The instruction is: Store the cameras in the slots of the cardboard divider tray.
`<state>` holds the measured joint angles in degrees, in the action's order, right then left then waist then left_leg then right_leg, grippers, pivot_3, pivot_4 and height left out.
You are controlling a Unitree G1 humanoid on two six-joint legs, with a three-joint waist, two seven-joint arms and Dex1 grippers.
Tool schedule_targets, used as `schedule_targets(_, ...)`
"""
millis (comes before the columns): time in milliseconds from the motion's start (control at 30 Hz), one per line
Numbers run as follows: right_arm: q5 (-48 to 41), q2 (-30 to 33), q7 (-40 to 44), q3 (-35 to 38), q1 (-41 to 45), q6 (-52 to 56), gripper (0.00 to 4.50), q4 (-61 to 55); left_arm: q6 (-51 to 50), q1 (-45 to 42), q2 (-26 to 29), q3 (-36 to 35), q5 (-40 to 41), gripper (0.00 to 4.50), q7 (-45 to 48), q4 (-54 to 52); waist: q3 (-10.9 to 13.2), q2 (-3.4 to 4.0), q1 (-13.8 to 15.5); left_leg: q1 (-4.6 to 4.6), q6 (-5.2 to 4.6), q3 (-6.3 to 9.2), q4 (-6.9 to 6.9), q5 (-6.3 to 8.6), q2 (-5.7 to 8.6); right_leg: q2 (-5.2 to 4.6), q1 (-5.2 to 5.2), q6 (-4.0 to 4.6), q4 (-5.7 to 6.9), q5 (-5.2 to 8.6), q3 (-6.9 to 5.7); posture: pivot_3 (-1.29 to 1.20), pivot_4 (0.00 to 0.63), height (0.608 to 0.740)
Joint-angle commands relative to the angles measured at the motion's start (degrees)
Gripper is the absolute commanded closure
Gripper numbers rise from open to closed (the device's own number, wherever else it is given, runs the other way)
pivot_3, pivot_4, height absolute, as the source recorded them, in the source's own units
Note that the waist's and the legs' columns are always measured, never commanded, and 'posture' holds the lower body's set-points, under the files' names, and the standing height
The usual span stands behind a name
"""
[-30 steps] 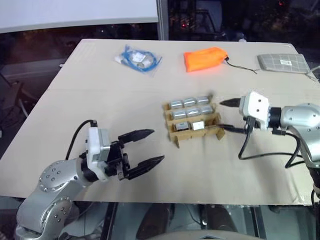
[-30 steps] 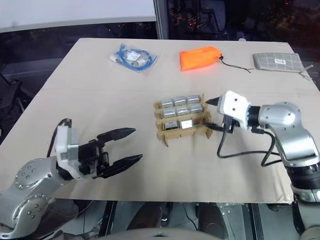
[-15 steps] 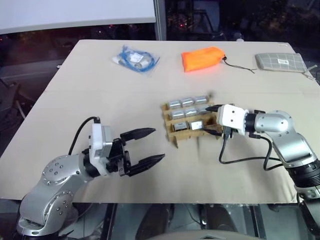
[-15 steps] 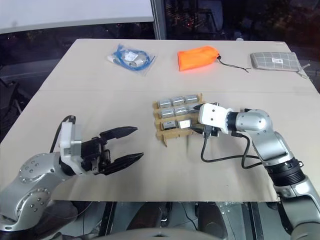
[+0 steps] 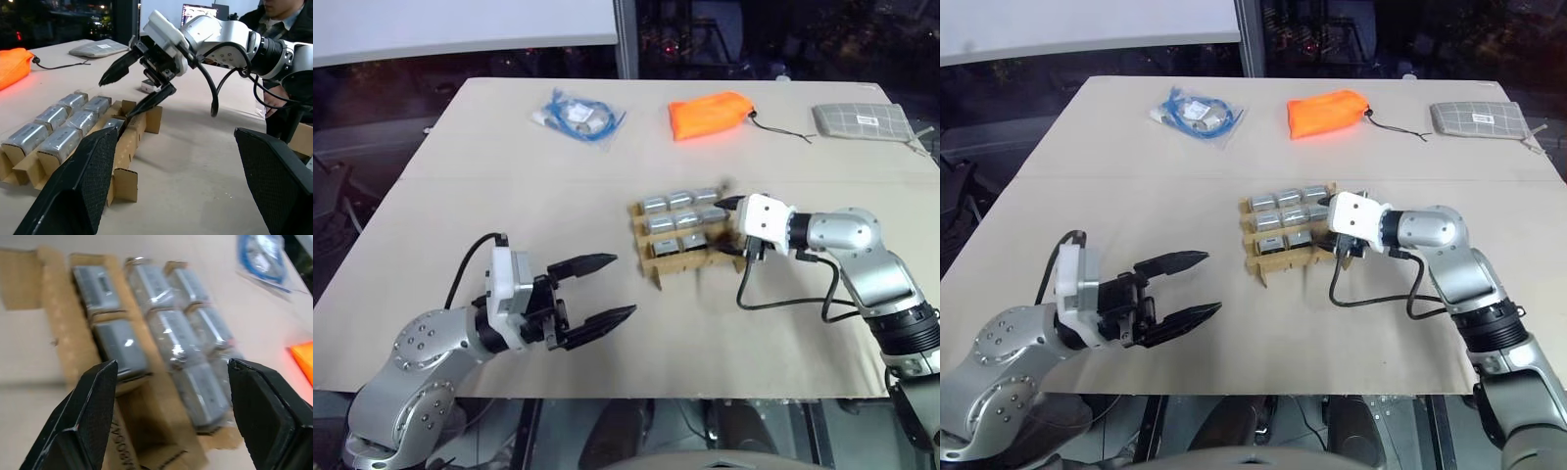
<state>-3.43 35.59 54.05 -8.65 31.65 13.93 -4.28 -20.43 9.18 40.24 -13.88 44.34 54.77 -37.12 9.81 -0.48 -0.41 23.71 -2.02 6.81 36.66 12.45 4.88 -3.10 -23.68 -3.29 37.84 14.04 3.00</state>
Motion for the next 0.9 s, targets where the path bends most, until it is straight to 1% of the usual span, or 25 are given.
schedule_targets(33, -3.4, 2.8, -4.7, 10.0, -1.4, 8.5, 0.95, -2.5, 1.3, -0.3, -0.1, -1.4, 0.7, 0.53, -0.2, -1.4, 0.0, 0.00, 0.3, 0.01, 0.00, 0.00, 0.00, 0.00, 0.01, -0.01, 0.00, 0.00, 0.00, 0.00, 0.00, 0.00, 0.150, 0.740)
schedule_targets(167, -3.5, 3.9, -13.3, 18.1, -4.3, 19.9, 0.95, -2.2, 1.1, -1.3, -0.1, -0.9, 1.1, 0.53, -0.3, -2.1, 0.0, 0.00, 1.0, 0.01, -0.01, -0.01, -0.04, 0.01, 0.01, -0.02, -0.01, 0.00, -0.02, 0.00, 0.01, 0.00, 0.150, 0.740)
schedule_targets(233, -2.8, 4.0, -16.6, 19.6, -5.7, 23.6, 0.95, -2.2, 1.0, -2.0, -0.2, -0.5, 1.2, 0.53, -0.2, -1.9, 0.0, 0.03, 1.0, 0.00, -0.01, -0.01, -0.04, 0.01, 0.01, -0.01, -0.01, 0.01, -0.01, 0.01, 0.01, 0.00, 0.150, 0.740)
schedule_targets(367, -3.7, 0.0, -24.2, 22.6, -6.9, 32.8, 0.95, -2.4, 1.2, -3.5, -0.3, 0.6, 0.6, 0.53, 0.7, -0.5, 0.0, 0.03, 0.8, -0.02, -0.02, -0.10, -0.06, 0.00, 0.00, 0.00, -0.01, 0.01, 0.00, 0.00, 0.08, 0.00, 0.150, 0.740)
schedule_targets(467, -5.0, -4.2, -28.3, 23.9, -7.5, 37.3, 0.95, -3.2, 1.1, -4.5, -0.1, 0.9, 0.5, 0.53, 1.1, 0.3, 0.0, 0.03, 0.6, -0.03, -0.01, -0.11, -0.06, 0.00, 0.00, 0.02, -0.02, 0.01, 0.02, 0.00, 0.09, 0.00, 0.150, 0.740)
schedule_targets(533, -5.5, -6.6, -31.0, 24.9, -7.9, 39.3, 0.95, -3.5, 0.9, -5.0, -0.1, 0.9, 0.5, 0.53, 1.3, 0.6, 0.0, 0.05, 0.5, -0.02, -0.01, -0.11, -0.06, 0.00, 0.00, 0.02, -0.02, 0.00, 0.02, 0.00, 0.09, 0.00, 0.150, 0.740)
schedule_targets(633, -4.9, -8.1, -34.3, 25.1, -9.1, 41.0, 0.95, -4.0, 0.8, -5.2, 0.0, 0.8, 0.5, 0.53, 1.5, 0.7, 0.0, 0.06, 0.3, -0.02, -0.01, -0.12, -0.06, -0.01, 0.01, 0.01, -0.02, 0.00, 0.01, 0.00, 0.10, 0.00, 0.150, 0.740)
schedule_targets(900, -5.3, -8.7, -37.4, 24.7, -10.4, 40.9, 0.95, -4.1, 0.6, -5.5, -0.1, 1.3, 0.5, 0.53, 1.7, 0.9, -0.1, 0.07, -0.2, -0.04, -0.01, -0.10, -0.06, -0.01, 0.01, 0.03, -0.01, 0.00, 0.02, 0.00, 0.07, 0.00, 0.150, 0.740)
